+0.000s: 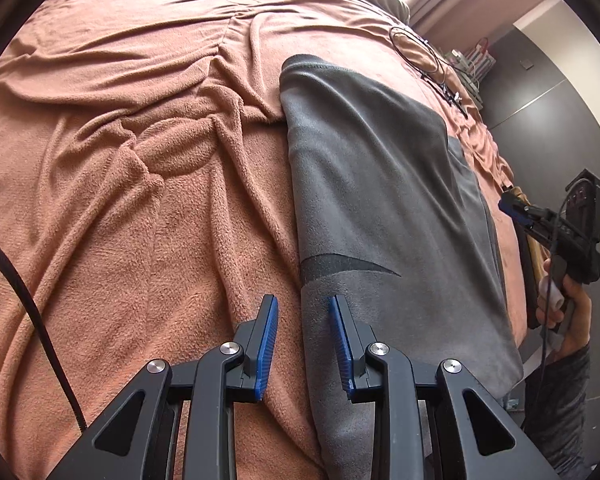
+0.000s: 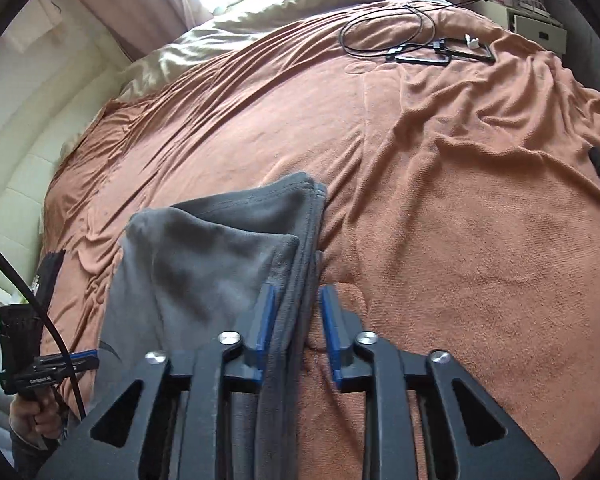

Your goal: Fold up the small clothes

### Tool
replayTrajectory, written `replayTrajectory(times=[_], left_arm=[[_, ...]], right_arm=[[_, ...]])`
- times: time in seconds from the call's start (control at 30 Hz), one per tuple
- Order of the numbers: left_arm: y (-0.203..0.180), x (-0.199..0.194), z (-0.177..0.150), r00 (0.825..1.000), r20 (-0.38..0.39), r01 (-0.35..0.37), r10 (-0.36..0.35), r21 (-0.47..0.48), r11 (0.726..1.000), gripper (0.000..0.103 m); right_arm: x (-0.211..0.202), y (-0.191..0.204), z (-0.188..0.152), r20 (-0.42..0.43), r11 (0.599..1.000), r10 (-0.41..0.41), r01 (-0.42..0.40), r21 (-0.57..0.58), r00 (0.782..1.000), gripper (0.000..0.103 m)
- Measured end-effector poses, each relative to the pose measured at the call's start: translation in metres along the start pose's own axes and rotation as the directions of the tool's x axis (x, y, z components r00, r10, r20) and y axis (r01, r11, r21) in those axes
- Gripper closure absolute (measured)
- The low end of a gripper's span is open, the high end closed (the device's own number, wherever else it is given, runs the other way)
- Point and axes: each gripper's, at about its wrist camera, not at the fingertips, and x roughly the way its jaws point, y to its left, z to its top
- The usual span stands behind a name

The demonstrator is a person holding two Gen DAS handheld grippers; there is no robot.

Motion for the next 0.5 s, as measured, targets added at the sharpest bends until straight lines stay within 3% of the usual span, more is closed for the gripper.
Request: replayTrajectory(times=[0.13,0.23,0.5], left_arm=[[0.001,0.002,0.0,1.0,-0.003,-0.001,0.001,-0.002,1.0,0.074],[-0.001,0.003,0.001,1.0,-0.001,-0.003,0.003,-0.002,1.0,0.074],[-0.007,0.012,0.005,1.0,-0.005,-0.013,0.013,0.02,1.0,0.074]], right_arm=[[0.005,0.004,0.001,0.01,1.0,0.031,-0.031,-0.006,0.999,0.055],[0.014,-0.009,0.002,0.006,0.996,0.081,-0.081,0.041,0.997,0.057],[0.045,-0.03,0.003,-0.041,0.983,0.125,-0.118,0.14,0.991,0.062]])
